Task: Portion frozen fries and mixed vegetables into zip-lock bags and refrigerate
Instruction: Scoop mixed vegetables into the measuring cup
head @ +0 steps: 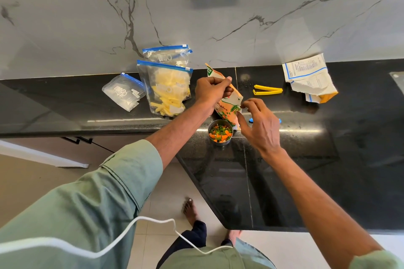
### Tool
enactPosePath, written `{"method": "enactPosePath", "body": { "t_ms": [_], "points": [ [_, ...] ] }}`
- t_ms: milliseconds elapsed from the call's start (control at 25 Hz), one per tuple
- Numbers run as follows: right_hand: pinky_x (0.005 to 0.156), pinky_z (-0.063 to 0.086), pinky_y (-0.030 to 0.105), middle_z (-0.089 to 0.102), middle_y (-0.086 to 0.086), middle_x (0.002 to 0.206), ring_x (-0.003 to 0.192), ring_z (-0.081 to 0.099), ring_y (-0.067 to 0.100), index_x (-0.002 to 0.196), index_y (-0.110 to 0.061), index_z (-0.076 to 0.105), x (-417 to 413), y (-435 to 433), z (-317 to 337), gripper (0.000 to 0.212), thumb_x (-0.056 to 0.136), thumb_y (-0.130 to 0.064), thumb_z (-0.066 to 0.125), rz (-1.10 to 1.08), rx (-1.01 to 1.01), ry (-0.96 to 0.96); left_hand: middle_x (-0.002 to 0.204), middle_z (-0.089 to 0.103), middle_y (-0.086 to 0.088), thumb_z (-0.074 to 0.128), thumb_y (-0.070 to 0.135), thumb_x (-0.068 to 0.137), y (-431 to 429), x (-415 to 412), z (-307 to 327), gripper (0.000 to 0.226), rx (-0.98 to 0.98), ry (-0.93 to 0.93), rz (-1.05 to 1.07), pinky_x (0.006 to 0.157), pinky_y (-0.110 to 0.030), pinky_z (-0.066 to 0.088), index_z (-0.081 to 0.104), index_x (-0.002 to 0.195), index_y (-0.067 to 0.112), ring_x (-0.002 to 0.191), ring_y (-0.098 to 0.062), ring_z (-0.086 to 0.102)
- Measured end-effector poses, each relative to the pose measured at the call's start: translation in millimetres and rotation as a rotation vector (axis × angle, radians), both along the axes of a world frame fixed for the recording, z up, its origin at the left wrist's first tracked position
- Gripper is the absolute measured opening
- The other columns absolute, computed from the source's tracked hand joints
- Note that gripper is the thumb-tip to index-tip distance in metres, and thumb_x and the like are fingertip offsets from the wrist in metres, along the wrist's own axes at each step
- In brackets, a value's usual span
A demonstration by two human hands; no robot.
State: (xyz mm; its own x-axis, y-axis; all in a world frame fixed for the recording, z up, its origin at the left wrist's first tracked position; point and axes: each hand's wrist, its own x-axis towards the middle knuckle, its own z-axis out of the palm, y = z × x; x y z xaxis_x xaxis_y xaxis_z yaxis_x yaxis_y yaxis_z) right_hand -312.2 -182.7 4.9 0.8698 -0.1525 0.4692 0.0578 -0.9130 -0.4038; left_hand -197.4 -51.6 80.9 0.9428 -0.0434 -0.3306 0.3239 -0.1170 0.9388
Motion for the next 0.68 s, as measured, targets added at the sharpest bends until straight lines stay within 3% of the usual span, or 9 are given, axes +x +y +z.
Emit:
{"method": "enactPosePath", "body": {
  "t_ms": [240,360,480,600,680],
  "points": [
    [0.055,0.042,0.023,0.067,0.007,0.116,0.081,0.068,0.019,0.114,-0.010,0.066,3,0,-1,0.033,0.095,-0.036,0.073,-0.017,-0.006,0.029,0.079,0.078,-0.008,0.079,0.022,0.090,0,0,0,0.018,0.000,-0.005,-0.012,0.075,-0.035,0.065,0.075,0.094,0.005,0.072,-0.019,0.077],
    [0.054,0.042,0.022,0.072,0.006,0.113,0.078,0.071,0.021,0.115,-0.011,0.062,2,2,0,0.032,0.097,-0.037,0.068,-0.035,0.057,0.031,0.094,0.078,-0.008,0.078,0.033,0.090,2,-2,-1,0.032,0.086,-0.084,-0.052,0.072,-0.034,0.065,0.063,0.108,0.011,0.073,-0.015,0.077],
    [0.058,0.045,0.025,0.075,0.002,0.111,0.083,0.074,0.019,0.116,-0.015,0.058,4,4,4,0.034,0.098,-0.041,0.069,-0.066,0.122,0.033,0.107,0.066,0.001,0.068,0.038,0.096,7,-5,-5,0.030,0.524,-0.574,-0.264,0.073,-0.027,0.063,0.053,0.117,0.023,0.090,-0.011,0.072],
    [0.062,0.047,0.024,0.076,0.000,0.104,0.085,0.075,0.019,0.108,-0.017,0.057,7,6,7,0.024,0.097,-0.033,0.070,-0.074,0.178,0.017,0.138,0.050,-0.009,0.062,0.021,0.093,12,-1,-10,0.032,0.941,-1.093,-0.513,0.107,-0.040,0.046,0.064,0.124,0.028,0.128,-0.024,0.051],
    [0.065,0.053,0.028,0.075,0.000,0.099,0.082,0.074,0.019,0.104,-0.016,0.057,8,6,10,0.021,0.095,-0.027,0.072,-0.077,0.213,0.002,0.144,0.053,-0.007,0.063,0.024,0.089,13,3,-9,0.033,1.015,-1.232,-0.690,0.114,-0.047,0.033,0.070,0.121,0.029,0.138,-0.027,0.044]
  ]
}}
